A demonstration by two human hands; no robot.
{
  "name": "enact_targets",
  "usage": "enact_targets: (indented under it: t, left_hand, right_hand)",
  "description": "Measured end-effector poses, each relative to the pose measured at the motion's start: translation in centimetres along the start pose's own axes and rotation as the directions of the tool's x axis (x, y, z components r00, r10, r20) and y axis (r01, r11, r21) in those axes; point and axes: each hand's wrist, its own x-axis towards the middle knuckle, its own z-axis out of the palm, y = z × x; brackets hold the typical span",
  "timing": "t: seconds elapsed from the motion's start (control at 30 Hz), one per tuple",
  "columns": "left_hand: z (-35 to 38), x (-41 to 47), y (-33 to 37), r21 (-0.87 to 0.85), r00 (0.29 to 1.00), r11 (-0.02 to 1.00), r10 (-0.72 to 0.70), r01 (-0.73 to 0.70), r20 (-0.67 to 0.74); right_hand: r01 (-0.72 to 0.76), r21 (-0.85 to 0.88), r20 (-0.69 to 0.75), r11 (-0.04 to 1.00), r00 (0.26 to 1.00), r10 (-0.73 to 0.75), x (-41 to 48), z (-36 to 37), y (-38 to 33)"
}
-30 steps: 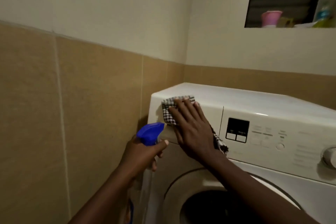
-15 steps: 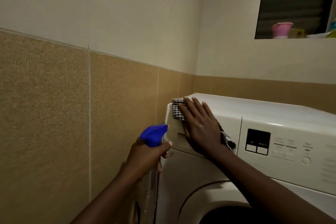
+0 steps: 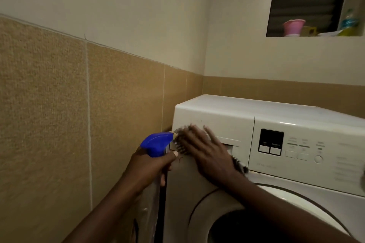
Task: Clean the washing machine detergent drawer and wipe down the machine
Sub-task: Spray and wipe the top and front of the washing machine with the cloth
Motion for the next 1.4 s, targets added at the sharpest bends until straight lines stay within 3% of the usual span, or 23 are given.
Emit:
enact_targets:
  t: [0.1, 0.23, 0.43, 0.63, 0.77, 0.9, 1.13, 1.23, 1.4]
  left_hand:
    - [0.1, 0.0, 0.1, 0.001, 1.000, 1.000, 0.007, -0.007, 0.004]
    - [0.4, 0.1, 0.1, -0.013, 1.000, 1.000, -0.004, 0.004, 0.020]
    - [0.9, 0.5, -0.5, -0.035, 0.997, 0.998, -0.049, 0.051, 0.054]
    - [2.4, 0.3, -1.3, 0.025, 0.999, 0.999, -0.030, 0.029, 0.042]
    - [3.3, 0.2, -1.0, 0.024, 0.998, 1.000, -0.015, 0.014, 0.064]
    - [4.6, 0.1, -0.4, -0.013, 0.997, 1.000, 0.004, -0.003, 0.073]
    - [9.0, 0.1, 1.3, -0.050, 0.988, 0.997, 0.063, -0.056, 0.144]
    - [11.2, 0.2, 2.5, -0.052, 0.978, 0.996, 0.086, -0.077, 0.191]
    - [15.8, 0.3, 5.2, -0.061, 0.952, 0.993, 0.115, -0.102, 0.285]
  right_hand:
    - [-0.088, -0.060, -0.014, 0.994, 0.996, 0.087, -0.6, -3.2, 4.0]
    - [-0.271, -0.036, -0.150, 0.962, 0.953, 0.263, -2.0, -5.8, 7.3]
    - [-0.288, 0.047, -0.081, 0.957, 0.953, 0.291, -8.4, -4.4, 3.9]
    - [-0.186, 0.089, 0.050, 0.978, 0.982, 0.183, -3.5, -0.6, -2.2]
    - [-0.141, 0.037, 0.073, 0.989, 0.988, 0.138, -4.3, -1.6, -0.8]
    - [-0.213, -0.026, 0.048, 0.977, 0.976, 0.214, -7.6, -4.1, 2.9]
    - [-0.309, 0.095, -0.006, 0.946, 0.950, 0.311, -12.6, -5.2, 3.8]
    - [-0.436, 0.192, -0.196, 0.879, 0.861, 0.470, -13.9, -7.3, 4.7]
    - [-0.670, 0.309, -0.422, 0.675, 0.540, 0.729, -19.1, -12.8, 6.2]
